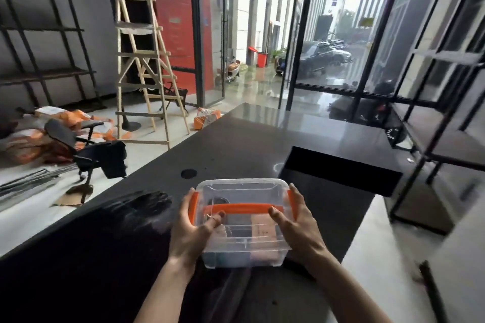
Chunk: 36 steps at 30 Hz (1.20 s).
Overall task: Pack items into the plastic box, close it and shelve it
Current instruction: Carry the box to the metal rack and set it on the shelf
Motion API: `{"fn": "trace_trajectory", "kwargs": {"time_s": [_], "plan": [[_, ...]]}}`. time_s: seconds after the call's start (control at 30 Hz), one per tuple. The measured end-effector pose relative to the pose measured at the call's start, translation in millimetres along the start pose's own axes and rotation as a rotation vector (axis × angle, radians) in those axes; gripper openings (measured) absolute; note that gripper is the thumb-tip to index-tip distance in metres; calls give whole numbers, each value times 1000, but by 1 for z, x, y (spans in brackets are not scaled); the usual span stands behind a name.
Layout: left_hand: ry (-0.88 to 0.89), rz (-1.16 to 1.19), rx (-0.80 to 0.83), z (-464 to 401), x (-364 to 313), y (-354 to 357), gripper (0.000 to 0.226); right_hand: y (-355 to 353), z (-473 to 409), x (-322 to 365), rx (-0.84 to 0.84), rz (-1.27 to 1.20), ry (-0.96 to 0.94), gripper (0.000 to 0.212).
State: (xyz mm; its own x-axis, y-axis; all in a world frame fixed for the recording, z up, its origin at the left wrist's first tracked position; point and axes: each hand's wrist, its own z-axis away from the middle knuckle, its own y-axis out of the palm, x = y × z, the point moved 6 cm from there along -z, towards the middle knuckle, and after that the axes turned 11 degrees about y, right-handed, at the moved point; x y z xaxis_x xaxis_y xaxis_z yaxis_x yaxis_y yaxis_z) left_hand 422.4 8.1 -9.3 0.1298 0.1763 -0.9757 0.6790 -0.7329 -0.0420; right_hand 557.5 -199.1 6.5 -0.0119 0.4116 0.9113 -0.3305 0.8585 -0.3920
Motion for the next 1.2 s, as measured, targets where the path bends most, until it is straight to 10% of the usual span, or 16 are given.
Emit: {"fn": "trace_trajectory", "kwargs": {"time_s": [0.7, 1.2], "plan": [[123, 53, 512, 203, 102, 418, 110, -336, 107, -330, -477, -86, 179, 77], [147, 168, 627, 251, 92, 558, 112, -454, 110, -407, -564, -192, 269, 80]]}}
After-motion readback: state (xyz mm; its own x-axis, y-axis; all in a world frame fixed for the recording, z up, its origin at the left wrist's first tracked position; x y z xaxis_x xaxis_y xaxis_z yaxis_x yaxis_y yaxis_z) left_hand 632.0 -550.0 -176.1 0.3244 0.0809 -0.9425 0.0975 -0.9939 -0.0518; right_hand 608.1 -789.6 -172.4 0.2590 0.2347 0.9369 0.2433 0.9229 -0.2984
